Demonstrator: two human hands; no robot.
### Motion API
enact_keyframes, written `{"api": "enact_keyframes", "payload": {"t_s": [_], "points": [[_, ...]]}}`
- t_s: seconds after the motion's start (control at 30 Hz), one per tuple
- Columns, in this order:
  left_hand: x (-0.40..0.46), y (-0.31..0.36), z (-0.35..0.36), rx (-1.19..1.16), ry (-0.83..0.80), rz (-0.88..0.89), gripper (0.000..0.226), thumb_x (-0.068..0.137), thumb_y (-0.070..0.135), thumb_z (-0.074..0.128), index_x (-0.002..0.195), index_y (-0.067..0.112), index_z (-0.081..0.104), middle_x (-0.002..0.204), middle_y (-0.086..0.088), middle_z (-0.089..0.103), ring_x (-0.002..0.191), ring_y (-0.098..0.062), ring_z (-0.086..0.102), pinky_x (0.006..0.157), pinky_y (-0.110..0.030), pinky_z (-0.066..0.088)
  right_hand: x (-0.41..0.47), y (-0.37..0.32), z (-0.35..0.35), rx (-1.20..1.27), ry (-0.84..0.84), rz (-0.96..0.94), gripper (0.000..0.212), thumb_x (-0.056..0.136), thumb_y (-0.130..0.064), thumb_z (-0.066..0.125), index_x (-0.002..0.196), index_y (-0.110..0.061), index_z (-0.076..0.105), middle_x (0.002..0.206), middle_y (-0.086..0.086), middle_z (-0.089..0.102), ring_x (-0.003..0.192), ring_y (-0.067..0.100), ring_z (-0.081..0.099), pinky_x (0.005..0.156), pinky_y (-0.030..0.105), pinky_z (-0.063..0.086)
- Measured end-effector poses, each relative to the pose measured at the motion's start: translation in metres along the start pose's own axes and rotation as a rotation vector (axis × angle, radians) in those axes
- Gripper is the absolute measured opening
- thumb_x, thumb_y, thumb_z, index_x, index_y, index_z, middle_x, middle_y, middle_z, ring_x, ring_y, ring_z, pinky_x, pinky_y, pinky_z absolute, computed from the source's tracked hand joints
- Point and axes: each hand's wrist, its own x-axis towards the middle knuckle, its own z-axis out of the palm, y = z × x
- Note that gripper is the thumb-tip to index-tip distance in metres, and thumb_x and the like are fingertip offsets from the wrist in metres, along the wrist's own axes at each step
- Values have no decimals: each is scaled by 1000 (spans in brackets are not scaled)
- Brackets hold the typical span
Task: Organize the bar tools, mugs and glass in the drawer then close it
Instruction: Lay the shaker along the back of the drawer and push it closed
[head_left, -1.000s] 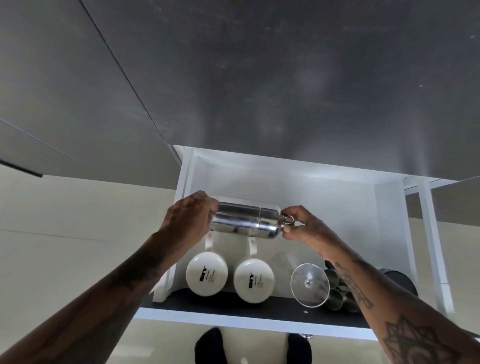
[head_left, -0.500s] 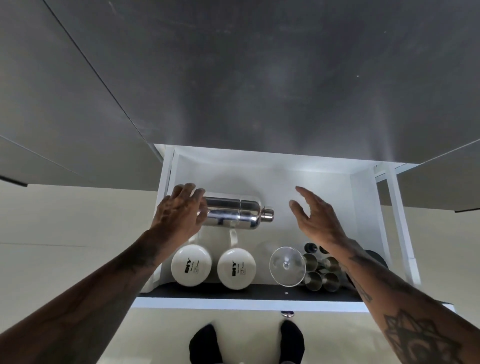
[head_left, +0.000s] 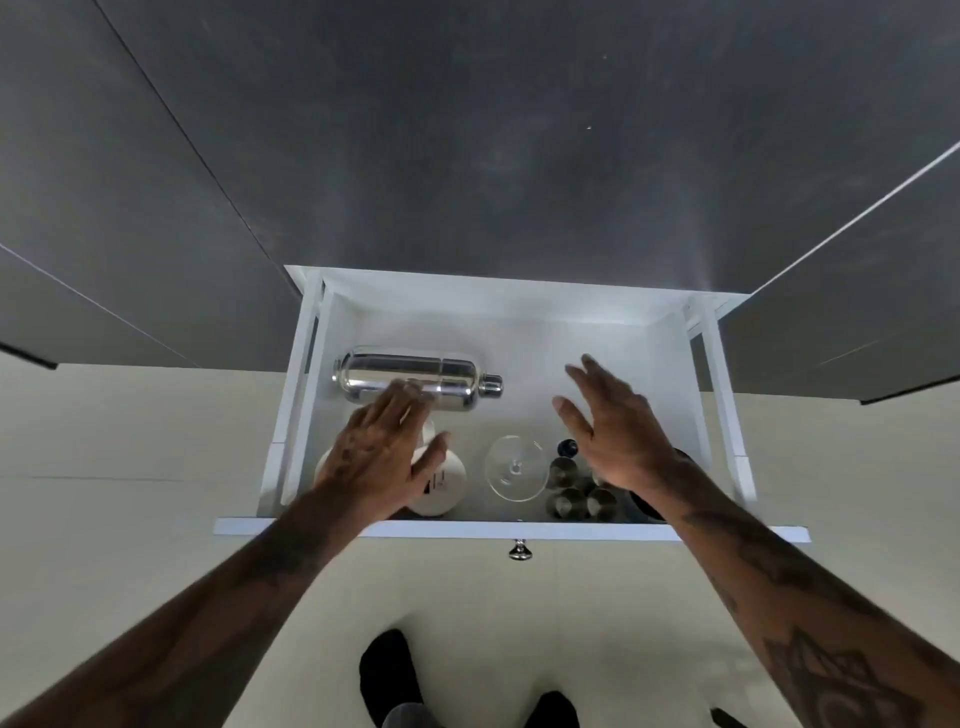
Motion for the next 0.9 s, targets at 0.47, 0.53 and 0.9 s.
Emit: {"api": "enact_keyframes", "payload": {"t_s": [0.47,0.53,0.9], "points": [[-25,23,51,177,-227,101,101,83,80,17,152,6,22,160,-18,17,147,-36,15,115,-54,22,-49,31,16,-159,-259,-256,110,70,-90,11,154,-22,-8,165,-1,-4,152,17,6,123,37,9],[-15,21,49,172,-223,75,102,82,80,15,152,6,20,160,-19,16,146,-37,15,115,-55,22,-40,30,13,-195,-225,-249,109,71,-88,9,155,-20,-4,165,1,0,151,19,8,123,37,10],[33,40,32,75,82,-107,61,93,41,44,136,-2,48,143,-28,45,134,-45,40,106,-56,39,-22,9,-1,-101,392,-183,16,84,-18,62,95,-12,53,88,8,63,74,25,57,67,36,49]]}}
